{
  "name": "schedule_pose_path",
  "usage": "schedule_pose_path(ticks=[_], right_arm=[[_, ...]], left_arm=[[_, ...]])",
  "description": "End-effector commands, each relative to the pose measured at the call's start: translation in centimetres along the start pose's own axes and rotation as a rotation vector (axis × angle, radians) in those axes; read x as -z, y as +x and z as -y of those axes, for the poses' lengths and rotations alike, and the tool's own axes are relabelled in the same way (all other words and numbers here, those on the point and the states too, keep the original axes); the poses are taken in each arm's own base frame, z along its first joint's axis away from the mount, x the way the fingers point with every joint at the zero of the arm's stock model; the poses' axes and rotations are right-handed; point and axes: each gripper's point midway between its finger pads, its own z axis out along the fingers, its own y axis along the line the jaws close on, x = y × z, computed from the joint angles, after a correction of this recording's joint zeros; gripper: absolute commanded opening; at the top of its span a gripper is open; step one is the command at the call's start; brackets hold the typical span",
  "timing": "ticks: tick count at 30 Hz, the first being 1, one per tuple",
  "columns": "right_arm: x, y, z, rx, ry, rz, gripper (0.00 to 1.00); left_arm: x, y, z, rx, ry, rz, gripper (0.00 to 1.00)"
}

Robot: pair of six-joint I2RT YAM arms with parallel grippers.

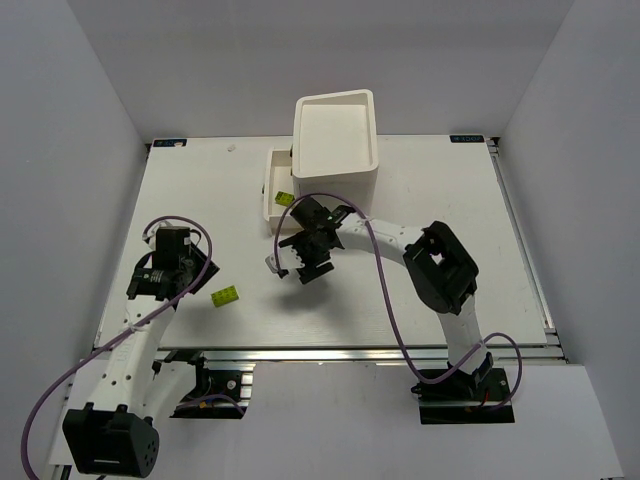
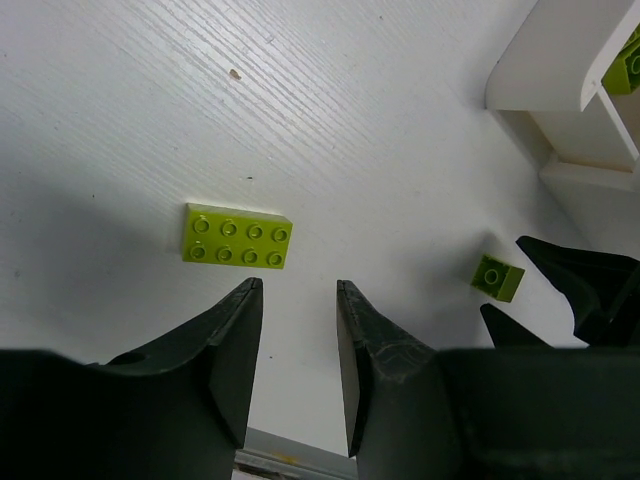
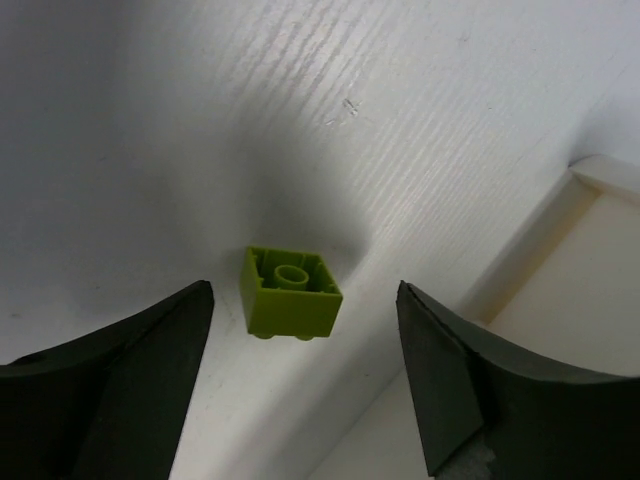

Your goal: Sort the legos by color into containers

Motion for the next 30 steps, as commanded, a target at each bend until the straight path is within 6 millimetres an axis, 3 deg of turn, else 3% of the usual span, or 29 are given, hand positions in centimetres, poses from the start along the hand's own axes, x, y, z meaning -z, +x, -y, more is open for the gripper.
schedule_pose_path(ticks=[1, 2, 6, 7, 10, 11, 16, 17, 19, 20, 21, 24, 30], right_arm=[[-0.4, 0.0, 1.1, 0.004, 0.045, 0.01, 0.76], [-0.5, 0.0, 1.1, 0.005, 0.045, 0.01, 0.72], [0.0, -0.2, 1.3, 0.008, 0.026, 0.006, 0.31], [0.3, -0.2, 0.9, 0.003, 0.005, 0.003, 0.26], [2.1, -2.5, 1.5, -0.02, -0.013, 0.075, 0.05], [2.8, -3.2, 2.1, -0.036, -0.006, 0.1, 0.04], [7.3, -9.4, 8.8, -0.12, 0.189, 0.285, 0.0], [8.2, -10.1, 11.5, -0.113, 0.299, 0.305, 0.0], [8.3, -10.1, 13.4, -0.181, 0.395, 0.306, 0.0], [8.9, -9.6, 15.6, -0.172, 0.51, 0.28, 0.0], [9.0, -9.2, 16.6, -0.175, 0.566, 0.259, 0.0], [8.6, -7.5, 17.7, -0.145, 0.658, 0.166, 0.0], [7.8, -4.2, 17.7, -0.047, 0.711, -0.067, 0.0]], left_arm=[[0.3, -1.0, 0.6, -0.001, 0.016, 0.026, 0.46], [0.3, -0.9, 0.6, -0.003, 0.014, 0.024, 0.46], [0.1, -0.7, 0.5, -0.003, 0.011, 0.015, 0.46], [0.0, -0.6, 0.5, -0.003, 0.007, 0.009, 0.46], [-0.1, -0.6, 0.6, 0.006, 0.009, 0.006, 0.48], [-0.1, -0.6, 0.6, 0.007, 0.011, 0.006, 0.48], [-0.3, -0.5, 0.9, 0.025, 0.023, 0.002, 0.49], [-0.4, -0.4, 0.9, 0.026, 0.023, 0.0, 0.49], [-0.5, -0.4, 0.9, 0.026, 0.019, -0.003, 0.49], [-0.4, -0.5, 0.9, 0.024, 0.02, -0.002, 0.49], [-0.4, -0.5, 1.0, 0.025, 0.021, -0.001, 0.49], [-0.2, -0.7, 1.0, 0.018, 0.025, 0.009, 0.49], [-0.2, -1.1, 1.1, 0.003, 0.024, 0.021, 0.5]])
